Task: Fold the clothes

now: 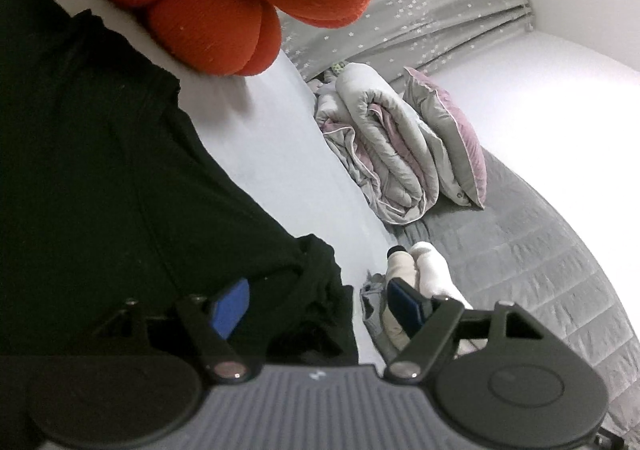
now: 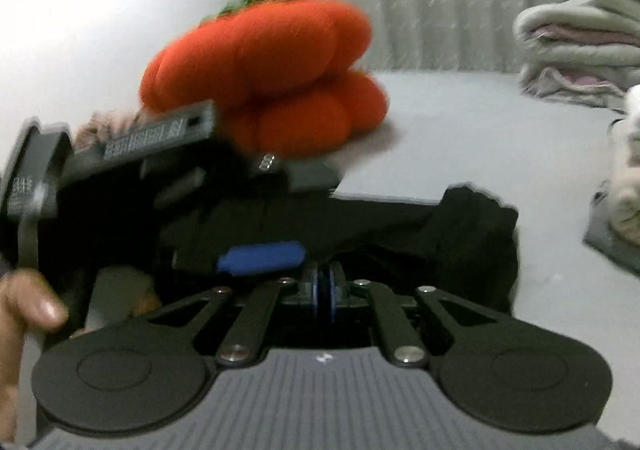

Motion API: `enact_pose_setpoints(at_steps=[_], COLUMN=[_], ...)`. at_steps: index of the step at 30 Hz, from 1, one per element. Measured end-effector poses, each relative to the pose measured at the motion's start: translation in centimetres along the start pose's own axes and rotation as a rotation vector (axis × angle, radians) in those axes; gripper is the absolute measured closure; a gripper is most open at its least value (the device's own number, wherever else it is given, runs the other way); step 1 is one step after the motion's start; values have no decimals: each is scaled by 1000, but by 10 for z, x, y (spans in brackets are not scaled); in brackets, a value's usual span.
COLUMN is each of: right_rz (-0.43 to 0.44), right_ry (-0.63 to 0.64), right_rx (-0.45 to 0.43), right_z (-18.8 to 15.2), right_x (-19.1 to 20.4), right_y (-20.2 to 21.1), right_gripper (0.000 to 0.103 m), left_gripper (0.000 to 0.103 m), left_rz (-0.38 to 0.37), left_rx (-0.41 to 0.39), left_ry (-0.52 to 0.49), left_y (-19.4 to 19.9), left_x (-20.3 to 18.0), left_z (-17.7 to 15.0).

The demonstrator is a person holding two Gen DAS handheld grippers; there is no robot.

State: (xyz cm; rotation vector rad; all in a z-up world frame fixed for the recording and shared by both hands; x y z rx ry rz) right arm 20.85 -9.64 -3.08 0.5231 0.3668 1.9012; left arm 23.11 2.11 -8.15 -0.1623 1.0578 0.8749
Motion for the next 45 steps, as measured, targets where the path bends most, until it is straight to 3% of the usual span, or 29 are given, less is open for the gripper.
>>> enact_pose_setpoints(at_steps=[4,5,8,13,16,21,22,24,25,27,28,33,38,40,41,42,44,45], right_rz=[56,72,95,-5,-59,-129,-129,-117,-113,-116,-119,-126,-140,-144,-145,-145,-139,-135], right_ry=[-5,-14,-34,-121,-193,-292,-301,-315,-318,-314,-312,-305,-327,-344,-356,-367,-392,-407], right_rx=[38,39,27,11,27,52,58,70,77,89,95,93,69,45,33,23,12,7], right_z=[-2,-2,7,23,20,14,13,10,9,7,7,8,5,5,5,5,5,6], right_x=[0,-1,-7,-37,-60,-90,-91,-90,-88,-86,-85,-88,-89,-90,-91,-93,-95,-97], right_y=[8,12,17,34,32,29,28,23,21,17,14,9,4,4,4,3,4,5], right_gripper=[87,82,51,51,51,51,51,51,51,51,51,51,51,51,51,51,51,52], left_gripper=[26,27,27,28,28,34,37,59,66,97,98,99,99,97,89,72,62,62], left_rz=[15,19,57,124,129,160,166,180,186,204,209,170,315,319,292,256,200,192], left_rx=[8,10,9,9,56,95,100,112,118,121,104,-48,-115,-103,-90,-74,-65,-66], left_ry=[-29,-34,-103,-244,-363,-416,-424,-440,-447,-446,-415,-261,-191,-157,-132,-105,-92,-115], left_y=[-2,-2,-1,2,-5,-16,-18,-22,-24,-26,-24,2,10,10,9,9,7,6], left_x=[-3,-4,-8,-16,-23,-23,-23,-22,-22,-21,-18,-11,1,6,9,11,10,7], left_z=[-1,-1,2,5,-3,-9,-10,-12,-12,-13,-11,0,5,6,7,8,7,5])
Point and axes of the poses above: each gripper's, at about its wrist camera, not at the fingertips, and y roughly against the way its jaws point, x to its left, z to its top, the point moved 3 cm from there along -y, roughly the way its jaws point, and after that the axes turned 2 degrees about -y, right-handed, at the moved point
